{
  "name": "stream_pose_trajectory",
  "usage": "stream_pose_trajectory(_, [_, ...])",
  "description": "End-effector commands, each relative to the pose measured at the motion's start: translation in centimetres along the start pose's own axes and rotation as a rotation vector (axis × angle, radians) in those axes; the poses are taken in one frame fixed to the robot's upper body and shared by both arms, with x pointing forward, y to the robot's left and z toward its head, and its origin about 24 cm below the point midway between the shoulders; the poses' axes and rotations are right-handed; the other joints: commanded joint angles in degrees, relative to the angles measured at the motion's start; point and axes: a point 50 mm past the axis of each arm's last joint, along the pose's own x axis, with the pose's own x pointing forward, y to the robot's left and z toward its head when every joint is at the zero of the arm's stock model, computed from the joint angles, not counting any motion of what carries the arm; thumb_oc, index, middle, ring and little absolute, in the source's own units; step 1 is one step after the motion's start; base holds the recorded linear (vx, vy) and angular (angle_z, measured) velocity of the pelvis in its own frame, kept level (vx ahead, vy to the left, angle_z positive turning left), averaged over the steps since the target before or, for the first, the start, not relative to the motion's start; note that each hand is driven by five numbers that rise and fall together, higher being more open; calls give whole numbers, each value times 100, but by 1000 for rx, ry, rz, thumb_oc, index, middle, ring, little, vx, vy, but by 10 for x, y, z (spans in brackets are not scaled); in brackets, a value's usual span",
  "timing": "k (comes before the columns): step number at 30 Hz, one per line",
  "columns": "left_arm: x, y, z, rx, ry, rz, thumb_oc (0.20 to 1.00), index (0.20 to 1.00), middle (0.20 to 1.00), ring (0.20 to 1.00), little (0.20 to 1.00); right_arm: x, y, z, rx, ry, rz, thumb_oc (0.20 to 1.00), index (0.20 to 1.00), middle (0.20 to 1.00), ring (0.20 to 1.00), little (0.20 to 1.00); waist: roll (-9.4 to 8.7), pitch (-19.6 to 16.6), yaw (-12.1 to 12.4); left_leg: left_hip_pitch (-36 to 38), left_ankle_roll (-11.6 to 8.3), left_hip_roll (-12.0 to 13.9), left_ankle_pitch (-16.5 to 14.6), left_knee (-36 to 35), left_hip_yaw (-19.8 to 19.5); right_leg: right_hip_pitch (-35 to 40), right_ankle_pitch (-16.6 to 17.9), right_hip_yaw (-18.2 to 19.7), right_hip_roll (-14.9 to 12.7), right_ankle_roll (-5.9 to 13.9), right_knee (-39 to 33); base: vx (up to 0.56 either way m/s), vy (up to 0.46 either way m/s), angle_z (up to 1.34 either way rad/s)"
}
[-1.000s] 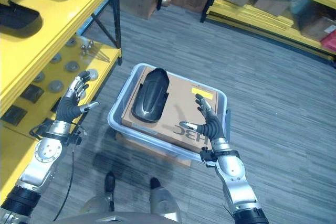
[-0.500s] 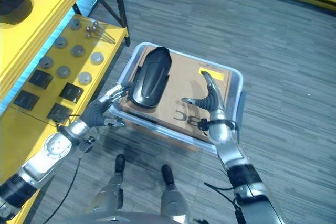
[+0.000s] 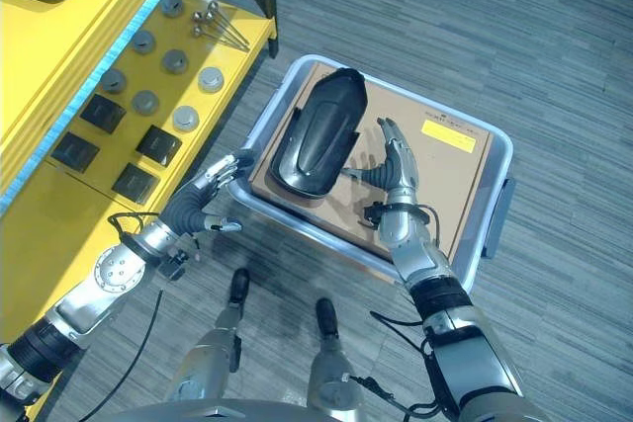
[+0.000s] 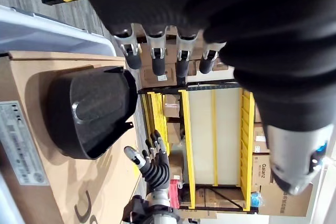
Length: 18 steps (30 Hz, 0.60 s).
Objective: Move parts from the plastic box to the shelf.
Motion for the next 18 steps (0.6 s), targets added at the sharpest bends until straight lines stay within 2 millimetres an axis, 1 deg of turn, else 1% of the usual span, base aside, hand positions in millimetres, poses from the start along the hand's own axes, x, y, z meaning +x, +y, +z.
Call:
stream_pose_trajectory(1, [8,12,18,35,-126,55,1000,1000,1000,1000,1000,20,-23,24,-56,-97,-168,1000,1000,1000,1000,1000,-204,-12,44,580,418,-513,-1148,-30,441,-675,331,252,76,-95,15,0,0,0])
stream_pose_trajectory(4, [9,11,16,27,-120,57,1000,1000,1000,1000,1000,24,-22,21,-74,-63,-171,1000,1000,1000,1000,1000,-170,4,67,562,419,-528,-1147,-32,431,-682,326,244,66,-96,12,11,13,3])
stream_pose_trajectory(5, [11,9,15,2,-116,55,1000,1000,1000,1000,1000,27,-14,18,-43,-17,-124,1000,1000,1000,1000,1000,-149,7,90,544,420,-546,-1137,-30,399,-692,331,252,64,-96,12,19,20,5])
stream_pose_trajectory(6, [11,9,15,2,-116,55,1000,1000,1000,1000,1000,27,-14,18,-43,-17,-124,1000,1000,1000,1000,1000,-149,7,90,544,420,-546,-1137,-30,399,-692,331,252,64,-96,12,20,14,4])
stream_pose_trajectory(7, [11,8,13,-10,-111,53,1000,1000,1000,1000,1000,28,-5,19,-2,1,-72,1000,1000,1000,1000,1000,-131,-1,122,535,423,-559,-1135,-31,382,-694,332,253,62,-96,6,8,4,4])
stream_pose_trajectory(11, [10,8,12,-13,-103,54,1000,1000,1000,1000,1000,30,2,18,11,24,-18,1000,1000,1000,1000,1000,-118,-39,160,516,422,-575,-1130,-32,366,-698,331,248,56,-96,-4,7,0,2])
stream_pose_trajectory(15, [9,8,11,-15,-101,61,1000,1000,1000,1000,1000,31,3,18,16,31,-20,1000,1000,1000,1000,1000,-111,-51,161,508,421,-574,-1129,-32,367,-708,333,248,55,-96,-4,0,0,0])
stream_pose_trajectory(16, [8,10,10,-12,-92,82,1000,1000,1000,1000,1000,35,-3,22,31,28,-60,1000,1000,1000,1000,1000,-108,-69,163,513,420,-569,-1137,-33,372,-703,318,254,55,-98,-7,0,0,0])
stream_pose_trajectory(17, [8,10,10,-12,-92,82,1000,1000,1000,1000,1000,35,-3,22,31,28,-60,1000,1000,1000,1000,1000,-108,-69,163,513,420,-569,-1137,-33,372,-702,317,254,55,-98,-6,42,-4,0])
stream_pose_trajectory(18, [6,12,9,6,-79,92,1000,1000,1000,1000,1000,35,-12,25,35,3,-112,1000,1000,1000,1000,1000,-124,-102,140,536,431,-557,-1167,-33,367,-675,286,241,53,-101,-9,0,0,0])
